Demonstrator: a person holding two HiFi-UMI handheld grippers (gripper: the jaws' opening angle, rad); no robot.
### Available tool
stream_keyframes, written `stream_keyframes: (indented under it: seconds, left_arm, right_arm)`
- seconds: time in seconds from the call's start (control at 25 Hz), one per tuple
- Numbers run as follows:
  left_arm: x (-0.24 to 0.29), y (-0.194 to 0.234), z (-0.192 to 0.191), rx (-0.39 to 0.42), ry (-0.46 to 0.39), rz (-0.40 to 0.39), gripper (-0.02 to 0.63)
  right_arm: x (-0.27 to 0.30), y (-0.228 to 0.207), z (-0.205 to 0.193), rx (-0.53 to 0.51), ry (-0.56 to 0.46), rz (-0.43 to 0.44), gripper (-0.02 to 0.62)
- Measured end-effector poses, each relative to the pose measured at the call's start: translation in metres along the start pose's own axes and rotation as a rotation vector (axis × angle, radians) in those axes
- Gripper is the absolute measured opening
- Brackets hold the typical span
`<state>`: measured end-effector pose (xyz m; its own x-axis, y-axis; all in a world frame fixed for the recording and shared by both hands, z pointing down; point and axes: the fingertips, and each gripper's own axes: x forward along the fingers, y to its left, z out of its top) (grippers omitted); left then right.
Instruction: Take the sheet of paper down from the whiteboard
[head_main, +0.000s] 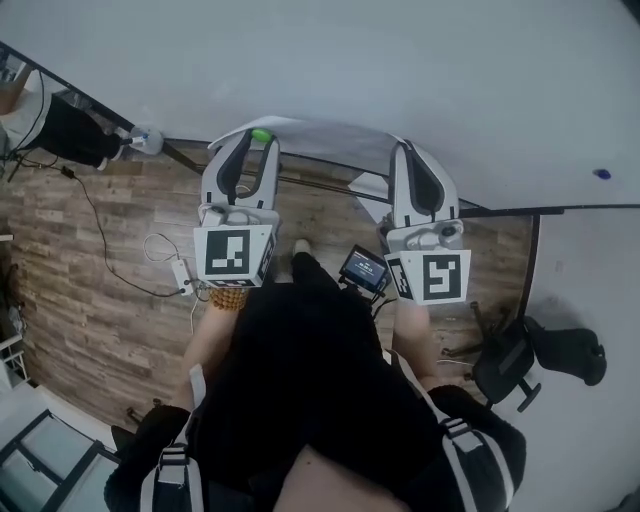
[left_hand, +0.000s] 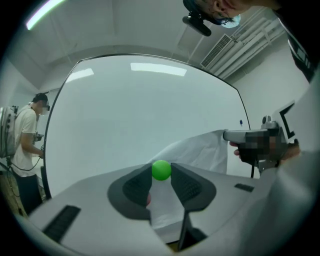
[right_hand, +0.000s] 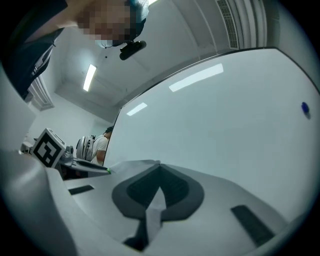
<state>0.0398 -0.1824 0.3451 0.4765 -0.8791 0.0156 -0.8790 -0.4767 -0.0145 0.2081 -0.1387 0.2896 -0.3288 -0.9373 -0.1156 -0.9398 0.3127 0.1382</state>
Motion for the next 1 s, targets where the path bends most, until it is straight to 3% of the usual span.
stream_keyframes:
  seconds: [0.32,0.68,1.0]
  left_arm:
    - [-0.032,0.020,0.020,-0.011,-0.045,-0.069,0.124]
    - [-0.096,0.051,0.035,-0.048,-0.116,-0.070,0.125]
    - [-0.132,0.065,0.033,-0.017,-0.130,-0.040,0.125]
  right_arm:
    - [0.016,0.051,0.005,-0.068,0.042,-0.079,-0.005]
    - [0.016,0.138,0.004,-0.147,0.110,-0.090,-0.005]
    - [0.007,0.176,0.007,-0.145,0.110,-0.138,-0.005]
